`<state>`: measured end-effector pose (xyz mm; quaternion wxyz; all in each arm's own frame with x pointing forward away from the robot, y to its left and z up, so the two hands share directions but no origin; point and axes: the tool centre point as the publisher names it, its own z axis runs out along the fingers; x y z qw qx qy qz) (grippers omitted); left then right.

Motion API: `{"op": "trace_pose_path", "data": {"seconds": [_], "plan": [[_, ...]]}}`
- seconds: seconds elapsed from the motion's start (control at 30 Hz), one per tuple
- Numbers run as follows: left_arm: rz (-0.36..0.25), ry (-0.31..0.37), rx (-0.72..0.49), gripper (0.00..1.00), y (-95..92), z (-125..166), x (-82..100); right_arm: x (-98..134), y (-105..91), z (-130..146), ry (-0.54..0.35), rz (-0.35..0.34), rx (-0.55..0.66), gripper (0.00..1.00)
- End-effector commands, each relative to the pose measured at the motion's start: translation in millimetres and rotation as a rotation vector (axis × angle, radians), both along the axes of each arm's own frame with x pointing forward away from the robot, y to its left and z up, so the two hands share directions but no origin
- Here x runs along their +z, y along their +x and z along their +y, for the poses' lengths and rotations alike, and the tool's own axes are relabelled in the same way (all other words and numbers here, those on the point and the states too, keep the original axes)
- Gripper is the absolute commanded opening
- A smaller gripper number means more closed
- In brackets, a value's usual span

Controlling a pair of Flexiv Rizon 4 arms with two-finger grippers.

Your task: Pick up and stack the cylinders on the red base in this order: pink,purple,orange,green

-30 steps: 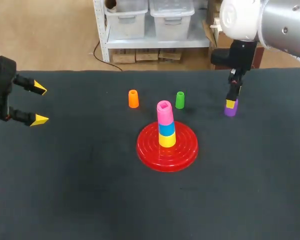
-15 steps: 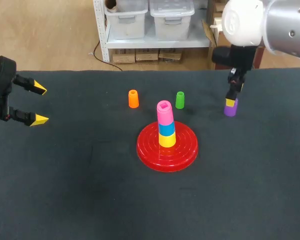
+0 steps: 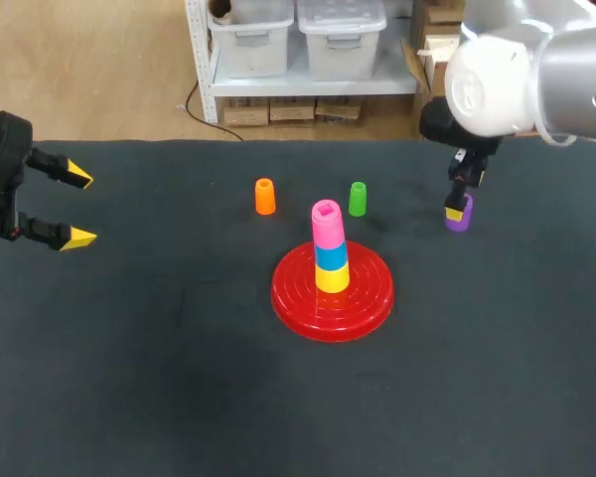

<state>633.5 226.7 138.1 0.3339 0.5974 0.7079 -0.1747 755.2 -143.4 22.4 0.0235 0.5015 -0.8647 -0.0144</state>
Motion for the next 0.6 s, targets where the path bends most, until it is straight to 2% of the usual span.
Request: {"op": "trace_pose_path", "data": {"seconds": [0.03, 0.27, 0.47, 0.6], "plan": [[-0.004, -0.002, 0.001, 1.00, -0.8, 0, -1.1, -2, -2.6, -1, -0.048, -0.074, -0.004, 1.00], [-0.004, -0.002, 0.001, 1.00, -0.8, 0, -1.1, -2, 5.6, -1, -0.035, -0.039, 0.001, 1.00], [-0.004, -0.002, 0.001, 1.00, -0.8, 0, -1.1, -3, 9.5, 0, 0.043, 0.026, -0.003, 1.00], [-0.004, -0.002, 0.001, 1.00, -0.8, 0, -1.1, -3, 10.2, -1, 0.029, 0.040, 0.003, 1.00]]}}
